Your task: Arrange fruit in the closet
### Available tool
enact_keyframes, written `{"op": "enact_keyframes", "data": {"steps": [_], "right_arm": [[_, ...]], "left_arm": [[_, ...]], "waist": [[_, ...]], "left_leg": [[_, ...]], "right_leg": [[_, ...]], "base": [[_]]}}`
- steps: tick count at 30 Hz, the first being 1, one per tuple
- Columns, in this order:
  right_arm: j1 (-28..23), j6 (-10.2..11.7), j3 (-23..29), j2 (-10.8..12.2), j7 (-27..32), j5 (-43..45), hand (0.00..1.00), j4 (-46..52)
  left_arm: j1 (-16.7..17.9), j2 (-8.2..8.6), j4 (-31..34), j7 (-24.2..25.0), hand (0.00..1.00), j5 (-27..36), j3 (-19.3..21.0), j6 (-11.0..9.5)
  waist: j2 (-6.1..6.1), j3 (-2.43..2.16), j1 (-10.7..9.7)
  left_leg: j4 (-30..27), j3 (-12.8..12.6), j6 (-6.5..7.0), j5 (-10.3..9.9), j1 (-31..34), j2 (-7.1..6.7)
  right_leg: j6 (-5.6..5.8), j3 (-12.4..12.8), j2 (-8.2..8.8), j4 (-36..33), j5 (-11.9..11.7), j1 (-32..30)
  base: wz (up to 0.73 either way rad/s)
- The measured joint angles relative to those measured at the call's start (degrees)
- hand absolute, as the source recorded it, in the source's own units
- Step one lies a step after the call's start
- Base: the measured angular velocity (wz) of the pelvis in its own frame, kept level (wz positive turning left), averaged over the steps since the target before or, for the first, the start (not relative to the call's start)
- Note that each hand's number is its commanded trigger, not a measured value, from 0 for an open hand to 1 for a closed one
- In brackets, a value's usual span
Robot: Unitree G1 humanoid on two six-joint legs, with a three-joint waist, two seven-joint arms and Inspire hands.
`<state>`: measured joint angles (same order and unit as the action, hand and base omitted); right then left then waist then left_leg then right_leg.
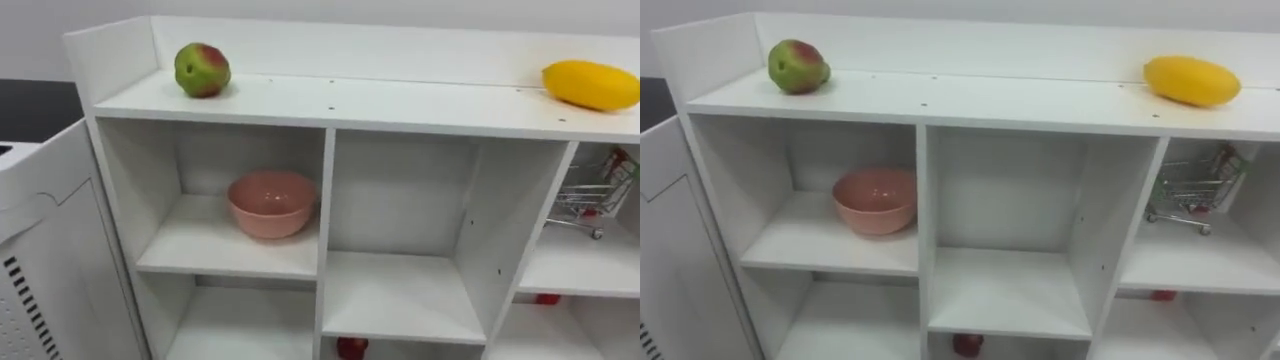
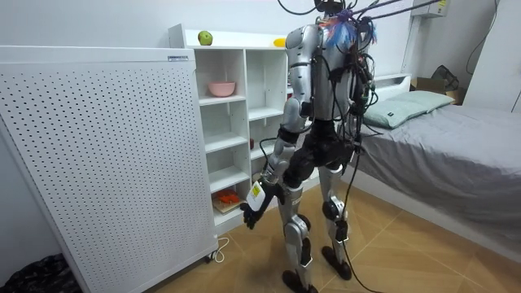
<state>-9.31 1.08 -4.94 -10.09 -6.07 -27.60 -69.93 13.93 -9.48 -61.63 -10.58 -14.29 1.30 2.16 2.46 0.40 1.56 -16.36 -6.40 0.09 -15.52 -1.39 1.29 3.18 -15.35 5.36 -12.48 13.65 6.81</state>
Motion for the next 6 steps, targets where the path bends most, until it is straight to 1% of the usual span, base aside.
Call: {"op": "enact_keyframes", "data": {"steps": [1,4,6], "right_arm": [[0.0,0.0,0.1,0.0,0.0,0.4,0.00,-0.2],[-0.1,-0.7,1.5,0.2,0.1,2.6,0.00,-0.5],[0.0,-1.5,2.0,0.2,0.2,3.6,0.00,-0.5]], "left_arm": [[0.0,0.01,-0.1,0.0,0.00,0.0,0.3,0.1],[0.1,0.11,-0.3,0.0,0.00,-1.7,1.3,1.4],[0.4,0.23,-0.2,0.0,0.00,-1.7,2.0,2.7]], "waist": [[0.01,0.01,0.0],[-0.13,-0.03,-0.1],[-0.20,-0.08,-0.1]], "left_leg": [[0.2,-0.1,0.00,0.0,-0.5,-0.01],[0.7,-0.2,-0.06,0.0,-1.7,0.03],[0.8,-0.3,-0.14,0.1,-2.2,0.09]], "right_leg": [[0.01,0.1,-0.02,0.1,0.0,0.2],[0.09,0.4,-0.23,0.9,-0.3,1.3],[0.08,0.6,-0.33,0.9,-0.4,1.7]], "base": [[-0.07],[-0.04],[0.00]]}}
